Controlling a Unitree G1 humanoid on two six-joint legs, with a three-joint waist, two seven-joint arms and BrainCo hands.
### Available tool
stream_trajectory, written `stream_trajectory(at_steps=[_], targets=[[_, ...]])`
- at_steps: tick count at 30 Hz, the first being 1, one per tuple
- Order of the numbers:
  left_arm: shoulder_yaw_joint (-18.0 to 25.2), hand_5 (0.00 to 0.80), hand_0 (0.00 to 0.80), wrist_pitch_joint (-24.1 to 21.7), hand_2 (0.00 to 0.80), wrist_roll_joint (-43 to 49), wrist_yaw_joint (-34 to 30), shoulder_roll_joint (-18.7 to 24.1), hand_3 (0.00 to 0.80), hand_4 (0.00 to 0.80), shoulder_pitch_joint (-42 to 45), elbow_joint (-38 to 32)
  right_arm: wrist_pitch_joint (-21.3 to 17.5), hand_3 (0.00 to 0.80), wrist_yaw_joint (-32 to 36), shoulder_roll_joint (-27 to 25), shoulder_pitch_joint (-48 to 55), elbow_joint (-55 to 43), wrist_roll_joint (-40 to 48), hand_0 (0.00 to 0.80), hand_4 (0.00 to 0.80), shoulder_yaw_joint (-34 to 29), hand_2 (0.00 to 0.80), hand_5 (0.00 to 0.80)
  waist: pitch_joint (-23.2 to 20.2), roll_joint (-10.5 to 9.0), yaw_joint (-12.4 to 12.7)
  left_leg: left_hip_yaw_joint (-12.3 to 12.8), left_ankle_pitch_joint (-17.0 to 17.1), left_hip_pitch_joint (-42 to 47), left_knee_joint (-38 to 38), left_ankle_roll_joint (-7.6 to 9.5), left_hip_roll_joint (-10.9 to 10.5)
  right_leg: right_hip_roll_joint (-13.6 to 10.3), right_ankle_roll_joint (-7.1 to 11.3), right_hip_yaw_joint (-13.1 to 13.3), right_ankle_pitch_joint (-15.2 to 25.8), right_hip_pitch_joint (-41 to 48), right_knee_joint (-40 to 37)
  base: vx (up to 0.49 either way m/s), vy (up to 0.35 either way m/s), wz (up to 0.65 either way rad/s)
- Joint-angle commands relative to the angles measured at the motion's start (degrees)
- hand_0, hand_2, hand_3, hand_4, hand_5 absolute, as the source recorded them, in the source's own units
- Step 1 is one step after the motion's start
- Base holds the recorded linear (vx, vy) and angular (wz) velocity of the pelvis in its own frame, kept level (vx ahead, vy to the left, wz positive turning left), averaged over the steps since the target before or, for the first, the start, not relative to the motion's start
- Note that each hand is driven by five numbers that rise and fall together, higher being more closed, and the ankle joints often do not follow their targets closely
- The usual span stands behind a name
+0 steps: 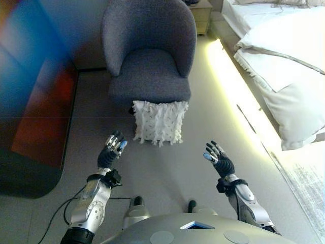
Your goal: Pick up the cushion and take it to the sofa
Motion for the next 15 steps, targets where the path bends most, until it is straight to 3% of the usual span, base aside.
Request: stream_trajectory(at_steps=[1,8,11,15], targets=[[0.2,0.0,0.0,2.4,0.0,-11.3,-10.2,-1.9,0.0,0.0,-4.8,-0.5,3.4,0.0,14.1,2.8,-5.0,-4.6,20.8,0.0,0.0,-0.3,0.0,0.0,2.4,-0.59,-0.4,1.0,-7.4,3.4,1.3,4.18,-3.2,1.8,-0.25,-3.5,-0.7,-0.5,1.2,0.0,0.0,0.0],[-0.4,0.0,0.0,12.7,0.0,-31.9,-28.3,-7.5,0.0,0.0,-2.8,0.2,14.6,0.0,34.2,8.1,-4.6,-2.8,43.3,0.0,0.0,-1.1,0.0,0.0,1.8,0.2,-0.3,1.8,-7.9,3.2,1.5,4.2,-3.0,1.5,0.05,-4.2,-1.0,-1.0,1.5,0.0,0.0,0.0],[0.1,0.0,0.0,16.5,0.0,-37.9,-33.0,-10.7,0.0,0.0,-2.3,1.8,16.3,0.0,37.2,9.7,-4.3,-3.2,45.5,0.0,0.0,-1.5,0.0,0.0,1.4,0.36,-0.5,2.2,-8.0,3.2,1.5,4.14,-2.9,1.5,0.17,-4.0,-1.0,-1.2,1.6,0.0,0.0,0.0],[0.4,0.0,0.0,17.6,0.0,-39.5,-34.6,-12.3,0.0,0.0,-2.2,2.4,17.7,0.0,39.7,10.5,-3.9,-3.4,47.7,0.0,0.0,-1.0,0.0,0.0,1.0,0.38,-0.7,2.1,-8.2,3.5,1.2,4.16,-3.0,1.7,0.09,-3.5,-1.1,-0.9,1.2,0.0,0.0,0.0]])
